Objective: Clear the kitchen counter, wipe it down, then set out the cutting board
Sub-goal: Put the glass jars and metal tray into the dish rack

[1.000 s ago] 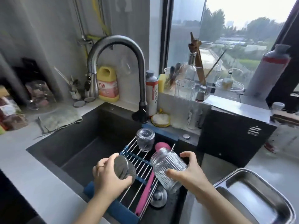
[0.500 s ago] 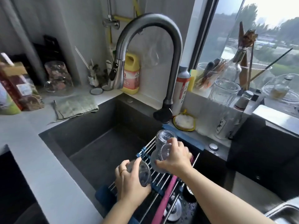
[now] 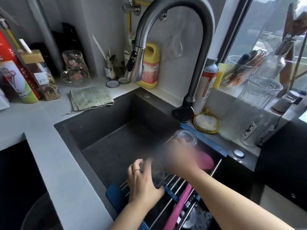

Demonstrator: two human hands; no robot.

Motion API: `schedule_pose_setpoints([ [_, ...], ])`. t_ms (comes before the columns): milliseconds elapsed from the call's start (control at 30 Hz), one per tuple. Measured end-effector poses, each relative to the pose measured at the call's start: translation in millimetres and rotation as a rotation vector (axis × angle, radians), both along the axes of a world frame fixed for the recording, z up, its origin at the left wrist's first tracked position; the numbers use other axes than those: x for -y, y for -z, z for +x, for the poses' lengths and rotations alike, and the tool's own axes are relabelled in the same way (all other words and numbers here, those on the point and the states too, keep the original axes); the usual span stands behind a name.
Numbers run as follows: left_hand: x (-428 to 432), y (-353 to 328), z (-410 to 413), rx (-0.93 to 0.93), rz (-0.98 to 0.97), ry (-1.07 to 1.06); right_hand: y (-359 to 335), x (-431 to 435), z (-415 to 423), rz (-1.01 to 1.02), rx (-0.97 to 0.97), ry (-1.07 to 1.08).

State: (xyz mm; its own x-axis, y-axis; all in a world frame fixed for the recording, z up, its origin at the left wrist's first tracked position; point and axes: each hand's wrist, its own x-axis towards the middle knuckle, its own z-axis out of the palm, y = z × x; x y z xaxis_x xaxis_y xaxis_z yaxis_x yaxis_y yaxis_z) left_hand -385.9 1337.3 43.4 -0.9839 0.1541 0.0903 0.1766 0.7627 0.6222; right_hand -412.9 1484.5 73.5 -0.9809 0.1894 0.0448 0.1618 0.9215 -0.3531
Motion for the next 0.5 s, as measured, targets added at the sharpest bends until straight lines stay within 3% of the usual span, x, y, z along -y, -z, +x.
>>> schedule_pose_setpoints([
  [333,9,1,7,-0.014,0.018,0.055,8,-10,9,-0.069,-0.049,-0.229],
  [500,10,3,9,-0.020,0.021,0.084,9,-17,21,-0.024,-0.212,-0.209],
])
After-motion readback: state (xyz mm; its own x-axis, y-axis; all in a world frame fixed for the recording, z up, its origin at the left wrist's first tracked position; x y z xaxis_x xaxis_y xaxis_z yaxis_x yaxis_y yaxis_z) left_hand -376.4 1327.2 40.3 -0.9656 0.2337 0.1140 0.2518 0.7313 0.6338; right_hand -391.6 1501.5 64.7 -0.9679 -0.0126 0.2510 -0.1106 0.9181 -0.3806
